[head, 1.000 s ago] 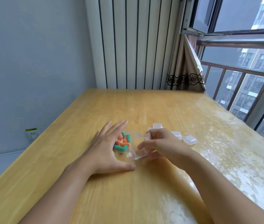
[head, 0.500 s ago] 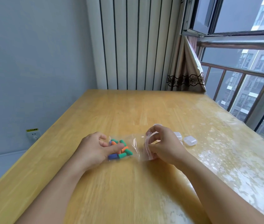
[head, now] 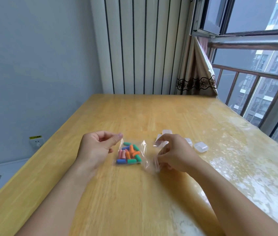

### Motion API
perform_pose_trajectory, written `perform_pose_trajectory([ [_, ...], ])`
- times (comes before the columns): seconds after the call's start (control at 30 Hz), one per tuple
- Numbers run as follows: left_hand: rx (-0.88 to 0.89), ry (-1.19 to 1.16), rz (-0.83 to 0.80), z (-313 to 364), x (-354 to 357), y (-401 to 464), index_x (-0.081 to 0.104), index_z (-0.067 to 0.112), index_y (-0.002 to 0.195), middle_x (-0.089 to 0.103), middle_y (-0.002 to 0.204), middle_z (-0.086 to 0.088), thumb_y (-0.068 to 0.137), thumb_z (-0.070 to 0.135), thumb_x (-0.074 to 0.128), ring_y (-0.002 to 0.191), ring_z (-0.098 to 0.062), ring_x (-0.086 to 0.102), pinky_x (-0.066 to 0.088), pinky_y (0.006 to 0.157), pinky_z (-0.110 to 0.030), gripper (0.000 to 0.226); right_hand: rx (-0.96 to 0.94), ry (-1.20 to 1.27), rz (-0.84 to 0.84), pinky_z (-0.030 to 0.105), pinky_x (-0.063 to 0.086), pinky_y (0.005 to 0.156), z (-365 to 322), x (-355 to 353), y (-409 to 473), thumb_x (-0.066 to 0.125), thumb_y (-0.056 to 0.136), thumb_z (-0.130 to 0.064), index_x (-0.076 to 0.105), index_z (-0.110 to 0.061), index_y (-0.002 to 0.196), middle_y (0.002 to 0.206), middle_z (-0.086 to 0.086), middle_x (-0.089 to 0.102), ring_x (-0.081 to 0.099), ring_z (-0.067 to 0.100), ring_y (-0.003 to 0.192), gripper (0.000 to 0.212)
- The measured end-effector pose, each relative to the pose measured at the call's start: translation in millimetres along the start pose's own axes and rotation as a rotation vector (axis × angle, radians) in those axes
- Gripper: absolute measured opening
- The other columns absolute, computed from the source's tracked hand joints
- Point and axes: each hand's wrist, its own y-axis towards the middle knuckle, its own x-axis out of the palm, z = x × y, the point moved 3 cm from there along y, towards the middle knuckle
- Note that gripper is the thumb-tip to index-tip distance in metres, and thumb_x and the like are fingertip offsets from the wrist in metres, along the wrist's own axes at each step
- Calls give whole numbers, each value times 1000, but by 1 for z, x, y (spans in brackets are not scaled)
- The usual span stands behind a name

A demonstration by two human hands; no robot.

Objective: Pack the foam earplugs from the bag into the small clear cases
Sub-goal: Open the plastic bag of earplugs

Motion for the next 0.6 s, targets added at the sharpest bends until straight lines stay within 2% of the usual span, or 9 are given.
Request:
perform_pose_trajectory([
  [0.07, -8, 173, 15, -5, -1, 3, 74, 14, 85, 74, 77, -5, 82, 34, 81, 64, -18, 66, 61, 73, -40, 22, 32, 66, -25, 21, 44, 40, 2, 1, 0, 71, 76, 10, 63, -7, 104, 65, 12, 69, 58, 16, 46, 34],
  [0.17, -109, 357, -37, -13, -6, 4, 72, 12, 92, 73, 72, -5, 87, 36, 77, 57, -17, 62, 55, 67, -32, 24, 27, 114, -9, 19, 40, 40, 3, 1, 1, 69, 75, 13, 64, -4, 99, 61, 8, 68, 56, 17, 44, 31],
  [0.23, -108, 420, -103, -14, -8, 3, 77, 14, 84, 70, 66, -2, 87, 28, 77, 60, -15, 59, 50, 67, -29, 14, 7, 132, 29, 19, 40, 41, 3, 0, 1, 66, 74, 16, 66, -1, 96, 58, 3, 67, 55, 13, 40, 27],
  [0.37, -126, 465, -190, -15, -1, 1, 80, 18, 79, 74, 77, -3, 87, 30, 77, 75, -17, 63, 47, 69, -28, 14, -4, 128, 45, 17, 39, 41, 2, 3, 1, 71, 73, 15, 68, 0, 93, 60, 1, 68, 52, 8, 37, 25],
  [0.53, -62, 663, -223, -22, 14, 0, 76, 26, 81, 68, 74, 3, 92, 36, 68, 74, -17, 61, 49, 71, -30, 17, -12, 77, 29, 15, 39, 41, 1, 4, 2, 77, 72, 10, 66, -3, 96, 68, 5, 73, 50, 5, 35, 29],
  [0.6, -9, 613, -183, -16, 19, -1, 75, 22, 82, 65, 72, 5, 93, 31, 66, 72, -16, 59, 46, 67, -29, 16, -7, 44, 47, 17, 41, 42, 3, 3, 4, 75, 73, 9, 67, -6, 97, 66, 3, 72, 53, 7, 38, 30],
])
